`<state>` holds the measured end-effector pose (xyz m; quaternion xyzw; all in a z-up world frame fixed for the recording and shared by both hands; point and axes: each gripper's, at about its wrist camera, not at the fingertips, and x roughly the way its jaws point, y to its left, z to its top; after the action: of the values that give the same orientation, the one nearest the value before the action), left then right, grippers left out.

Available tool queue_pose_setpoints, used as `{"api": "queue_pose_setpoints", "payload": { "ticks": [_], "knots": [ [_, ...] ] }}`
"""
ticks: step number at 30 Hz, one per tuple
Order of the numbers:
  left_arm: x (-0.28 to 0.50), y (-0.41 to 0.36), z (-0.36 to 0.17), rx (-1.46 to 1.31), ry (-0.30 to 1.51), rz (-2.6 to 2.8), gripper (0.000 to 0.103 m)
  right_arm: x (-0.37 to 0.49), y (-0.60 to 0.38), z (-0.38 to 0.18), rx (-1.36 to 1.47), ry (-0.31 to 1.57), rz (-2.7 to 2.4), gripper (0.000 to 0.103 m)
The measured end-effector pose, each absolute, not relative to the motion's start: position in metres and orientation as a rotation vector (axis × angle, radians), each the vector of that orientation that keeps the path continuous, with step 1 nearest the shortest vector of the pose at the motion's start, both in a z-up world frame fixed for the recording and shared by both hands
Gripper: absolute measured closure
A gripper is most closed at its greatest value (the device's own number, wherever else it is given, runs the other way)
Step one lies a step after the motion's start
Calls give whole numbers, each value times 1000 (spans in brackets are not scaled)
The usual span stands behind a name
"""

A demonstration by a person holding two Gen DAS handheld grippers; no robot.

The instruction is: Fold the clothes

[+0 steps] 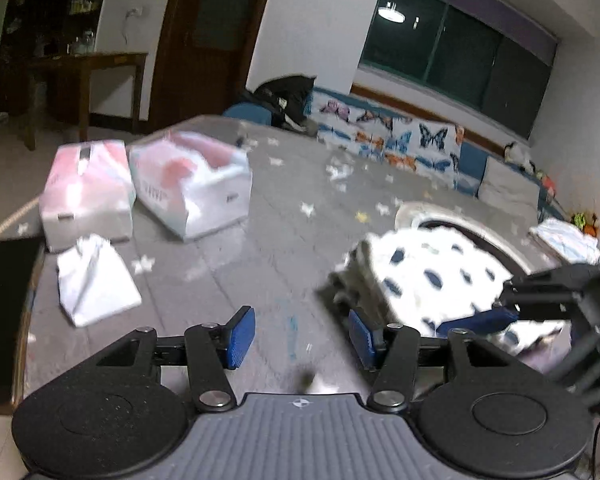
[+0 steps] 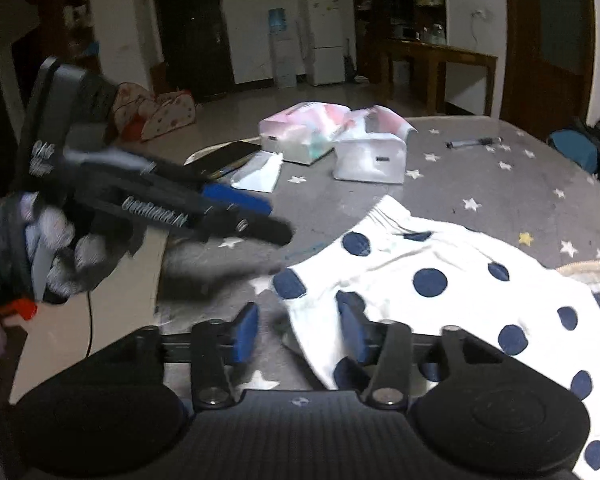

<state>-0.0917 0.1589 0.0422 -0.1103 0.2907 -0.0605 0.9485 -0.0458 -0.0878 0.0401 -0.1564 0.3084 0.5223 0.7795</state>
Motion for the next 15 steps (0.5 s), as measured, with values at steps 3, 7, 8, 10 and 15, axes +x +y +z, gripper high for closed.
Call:
{"api": "queue_pose_setpoints", "payload": {
  "ticks": [3,7,8,10,15],
  "knots": [
    [-88,152,51,-238,555,-150,49,-55,-98,53,-344,621,1130,45],
    [-77,137,55,-253,529,-203,50,-46,-121,55,-320,629,1030,45],
    [-74,133,55,-250,528,-213,53,-41,-127,52,-313,643,999,45],
    [-68,126,55,-240,527,-229,55,-31,-142,44,-295,673,932,45],
    [-47,116,48,-199,553,-233,63,-11,-178,29,-261,751,764,45]
  ]
}}
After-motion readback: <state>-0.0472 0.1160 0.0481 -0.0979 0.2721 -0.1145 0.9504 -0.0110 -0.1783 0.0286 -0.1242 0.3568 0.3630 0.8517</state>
